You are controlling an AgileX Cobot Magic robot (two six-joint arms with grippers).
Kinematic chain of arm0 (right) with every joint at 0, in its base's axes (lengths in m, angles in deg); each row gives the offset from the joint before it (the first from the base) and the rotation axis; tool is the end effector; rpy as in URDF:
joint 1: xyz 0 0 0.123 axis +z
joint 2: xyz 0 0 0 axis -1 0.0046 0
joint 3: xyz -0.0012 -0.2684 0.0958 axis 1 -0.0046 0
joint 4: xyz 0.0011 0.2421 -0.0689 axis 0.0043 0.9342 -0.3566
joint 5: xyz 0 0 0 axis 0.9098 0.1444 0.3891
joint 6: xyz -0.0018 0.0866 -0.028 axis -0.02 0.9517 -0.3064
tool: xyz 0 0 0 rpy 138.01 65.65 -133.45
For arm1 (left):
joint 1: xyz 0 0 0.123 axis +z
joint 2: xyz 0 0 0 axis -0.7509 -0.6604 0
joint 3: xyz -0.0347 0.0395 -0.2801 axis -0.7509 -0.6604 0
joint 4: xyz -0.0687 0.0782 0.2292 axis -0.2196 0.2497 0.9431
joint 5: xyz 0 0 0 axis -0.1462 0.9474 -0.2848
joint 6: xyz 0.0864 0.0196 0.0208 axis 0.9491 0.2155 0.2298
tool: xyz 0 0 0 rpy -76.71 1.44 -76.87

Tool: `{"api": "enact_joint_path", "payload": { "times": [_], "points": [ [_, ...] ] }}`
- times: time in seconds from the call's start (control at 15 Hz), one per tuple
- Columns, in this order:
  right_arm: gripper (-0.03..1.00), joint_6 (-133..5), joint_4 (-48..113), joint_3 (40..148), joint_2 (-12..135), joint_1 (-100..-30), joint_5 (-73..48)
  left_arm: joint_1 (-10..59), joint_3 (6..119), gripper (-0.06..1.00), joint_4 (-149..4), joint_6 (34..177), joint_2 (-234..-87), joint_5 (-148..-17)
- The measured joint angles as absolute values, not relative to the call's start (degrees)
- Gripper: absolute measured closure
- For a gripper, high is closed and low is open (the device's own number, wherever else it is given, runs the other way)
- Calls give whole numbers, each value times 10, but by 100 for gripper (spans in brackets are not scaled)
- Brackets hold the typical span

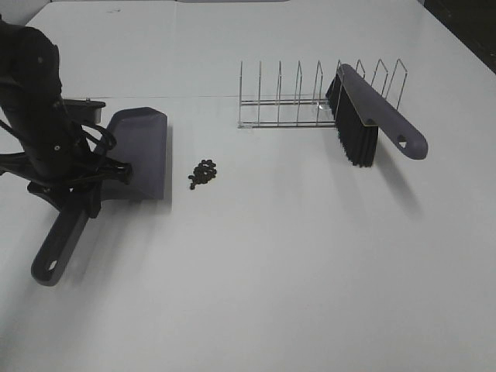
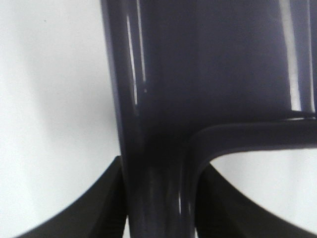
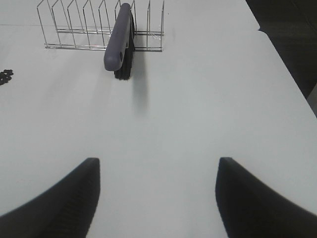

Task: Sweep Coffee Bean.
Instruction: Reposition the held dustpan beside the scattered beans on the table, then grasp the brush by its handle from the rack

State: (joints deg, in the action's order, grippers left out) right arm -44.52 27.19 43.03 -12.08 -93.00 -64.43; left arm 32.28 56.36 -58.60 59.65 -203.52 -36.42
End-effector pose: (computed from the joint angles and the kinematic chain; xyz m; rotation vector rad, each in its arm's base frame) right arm -0.0062 0.0040 0.2785 -0.0076 2.0389 -0.0208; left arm 0.3601 -0.1054 0.1318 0.1286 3.0999 -0.0079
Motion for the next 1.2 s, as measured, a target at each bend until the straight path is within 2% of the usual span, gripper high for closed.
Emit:
{"api": "enact_joint_path", "payload": {
  "times": [0.53,0.73,0.87,1.2],
  "points": [
    [39,-448,272,439,-97,-930,-622,323,564,58,-584,595,-2016,-364],
    [39,-462,277,474,20,-931,-549,323,564,58,-584,595,-2016,-364],
    [39,-491,282,506,105,-931,-542,323,564,58,-584,595,-2016,-363],
    [40,-590,360,663,352,-931,-537,323,564,58,-584,599,-2016,-363]
  ]
}}
